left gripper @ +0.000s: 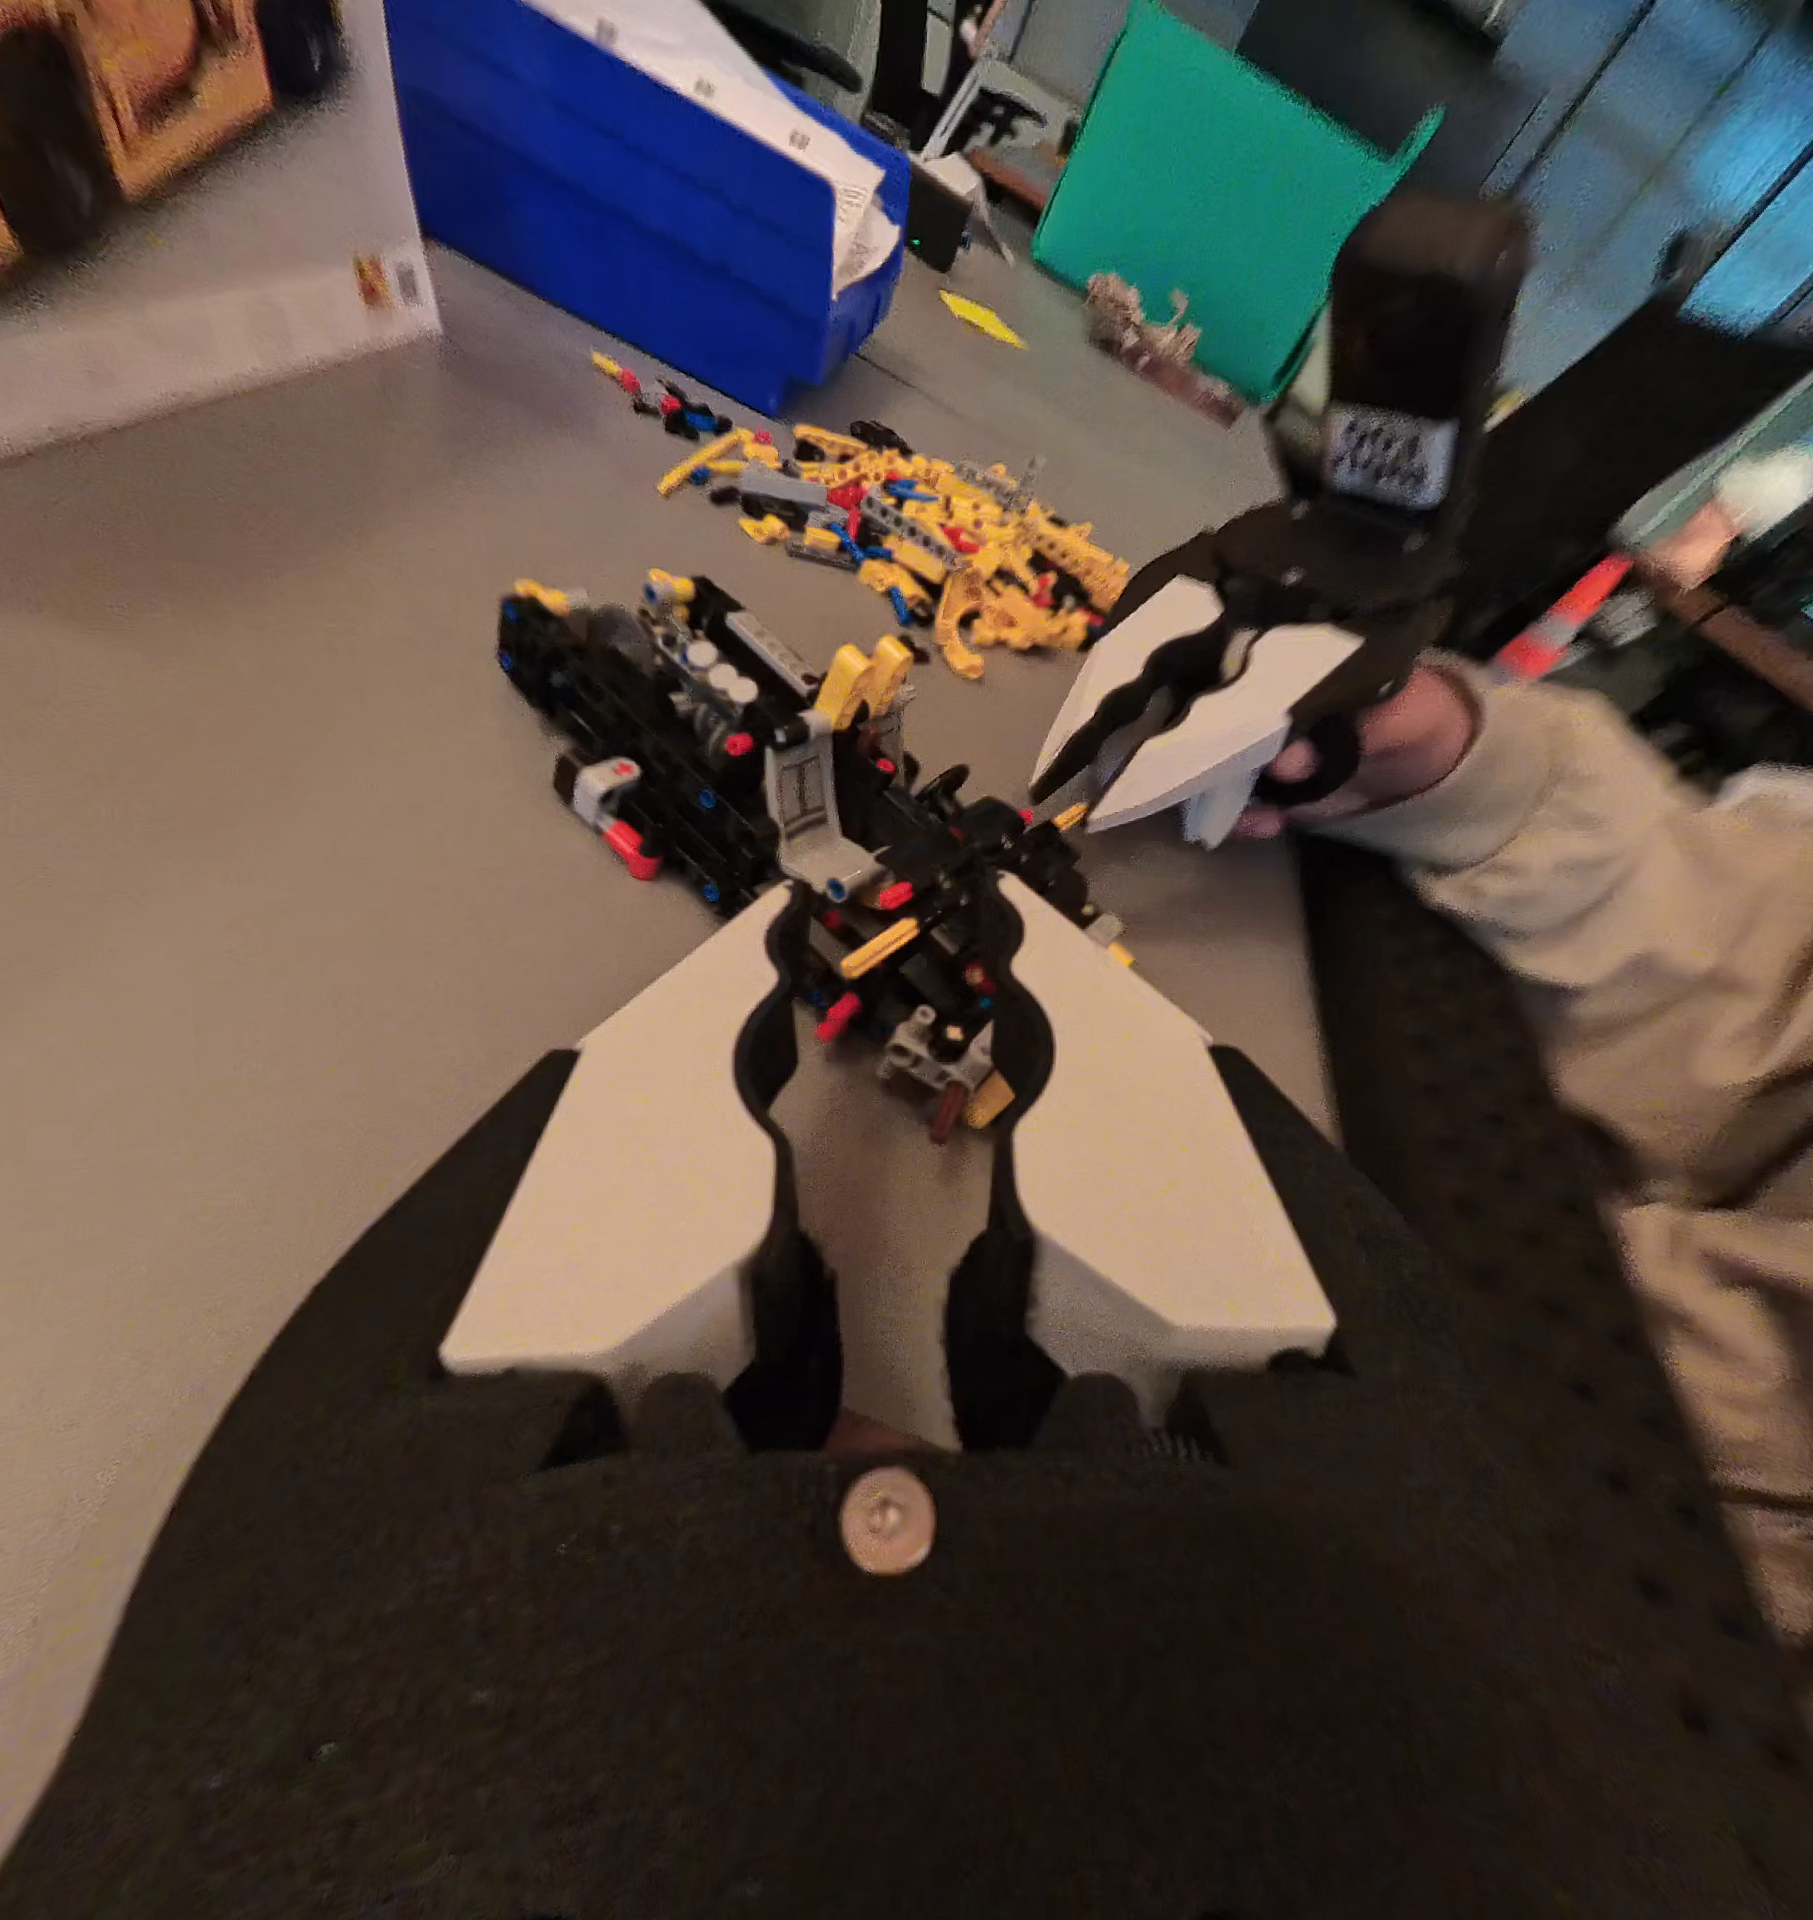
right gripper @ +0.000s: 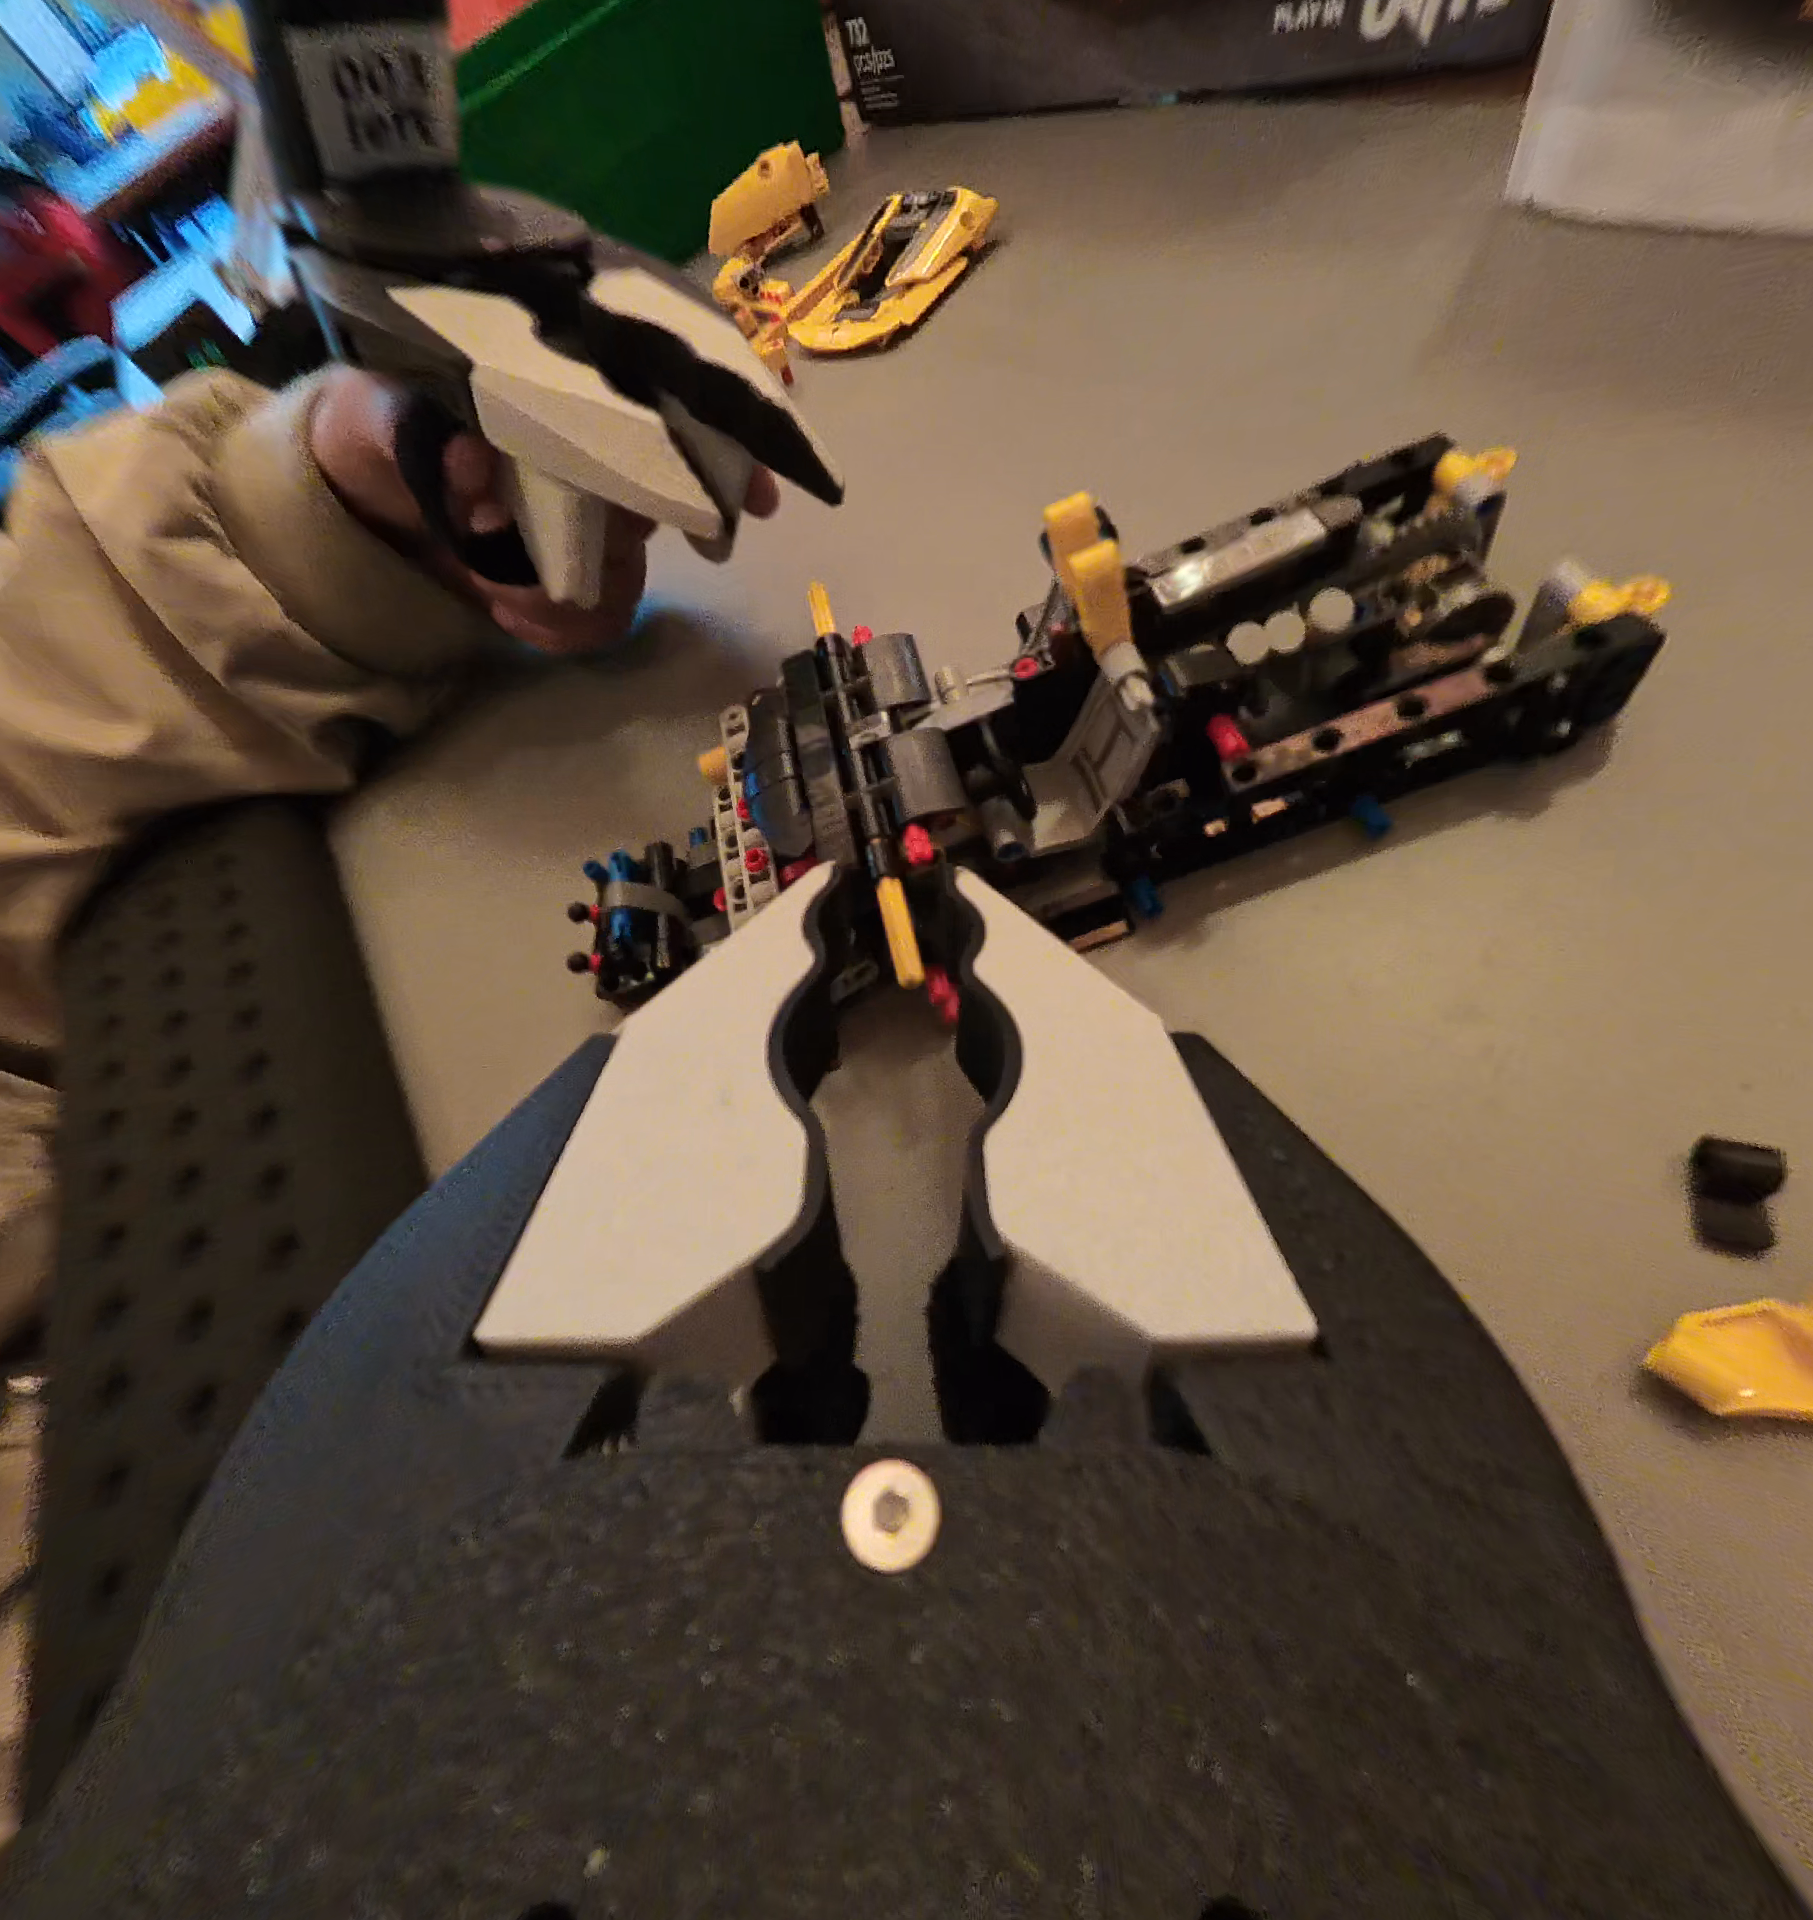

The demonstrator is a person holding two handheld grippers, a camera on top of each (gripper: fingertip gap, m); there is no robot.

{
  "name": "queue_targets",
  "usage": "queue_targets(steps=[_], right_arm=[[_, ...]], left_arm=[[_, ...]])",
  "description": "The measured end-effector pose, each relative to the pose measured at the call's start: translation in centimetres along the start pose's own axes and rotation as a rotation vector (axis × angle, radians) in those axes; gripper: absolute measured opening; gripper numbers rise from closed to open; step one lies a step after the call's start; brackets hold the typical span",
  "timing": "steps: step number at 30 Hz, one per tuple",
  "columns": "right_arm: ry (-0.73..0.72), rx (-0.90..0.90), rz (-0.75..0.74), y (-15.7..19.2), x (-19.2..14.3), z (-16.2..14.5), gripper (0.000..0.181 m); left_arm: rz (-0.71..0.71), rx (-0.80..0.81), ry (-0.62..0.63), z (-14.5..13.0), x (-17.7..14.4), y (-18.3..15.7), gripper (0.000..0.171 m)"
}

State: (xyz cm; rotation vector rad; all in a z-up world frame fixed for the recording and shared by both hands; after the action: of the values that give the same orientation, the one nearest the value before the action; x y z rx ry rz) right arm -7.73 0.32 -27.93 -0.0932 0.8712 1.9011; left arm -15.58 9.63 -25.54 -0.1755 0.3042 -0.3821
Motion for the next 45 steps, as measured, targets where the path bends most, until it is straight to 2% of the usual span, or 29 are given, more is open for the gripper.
queue_targets(steps=[3,6,9,17,22,27,30,35,39,42,43,45], right_arm=[[-0.008,0.248,0.109,-0.7,-0.3,0.4,0.017],[0.018,0.432,0.179,-1.3,-0.6,0.0,0.025],[0.051,0.477,0.207,-1.3,-0.6,-0.3,0.020],[0.095,0.547,0.240,-1.1,-0.4,-0.7,0.014],[0.099,0.556,0.300,-0.5,-0.6,-0.6,0.015],[0.131,0.402,0.254,-0.3,-0.4,-1.0,0.009],[0.140,0.373,0.254,-0.1,-0.3,-1.2,0.010],[0.166,0.327,0.252,0.3,-0.3,-1.5,0.009],[0.204,0.382,0.309,0.4,-0.6,-1.8,0.009],[0.217,0.354,0.319,0.8,-0.7,-2.0,0.008],[0.223,0.346,0.321,0.9,-0.7,-2.1,0.009],[0.222,0.347,0.322,0.6,-1.1,-2.0,0.009]], left_arm=[[-0.091,-0.233,0.011,-0.5,1.2,0.5,0.029],[-0.097,-0.283,0.083,-1.5,1.9,0.2,0.029],[-0.108,-0.293,0.139,-2.3,2.3,-0.5,0.028],[-0.164,-0.367,0.145,-2.6,2.5,-2.0,0.020],[-0.213,-0.440,0.144,-2.7,2.8,-2.9,0.013],[-0.219,-0.427,0.146,-2.7,2.6,-2.9,0.012],[-0.236,-0.413,0.132,-2.5,2.5,-3.2,0.006],[-0.252,-0.367,0.146,-2.6,2.6,-3.7,0.006],[-0.277,-0.315,0.166,-2.7,2.5,-4.3,0.005],[-0.283,-0.249,0.181,-2.8,2.2,-4.6,0.005],[-0.280,-0.238,0.184,-2.8,2.1,-4.5,0.005],[-0.141,-0.195,0.258,-4.1,1.3,-2.2,0.000]])
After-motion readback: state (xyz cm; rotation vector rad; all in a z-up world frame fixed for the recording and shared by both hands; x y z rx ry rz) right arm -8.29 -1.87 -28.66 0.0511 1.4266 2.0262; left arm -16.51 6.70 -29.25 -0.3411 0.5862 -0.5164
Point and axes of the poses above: each gripper's, where its closed fingertips meet, x out along the fingers, z out of its top, y = z × x across the jaws, the point moved 2 cm from there along -x, back along the fingers, and after that the axes turned 14 degrees about x, right-handed, at the moved point
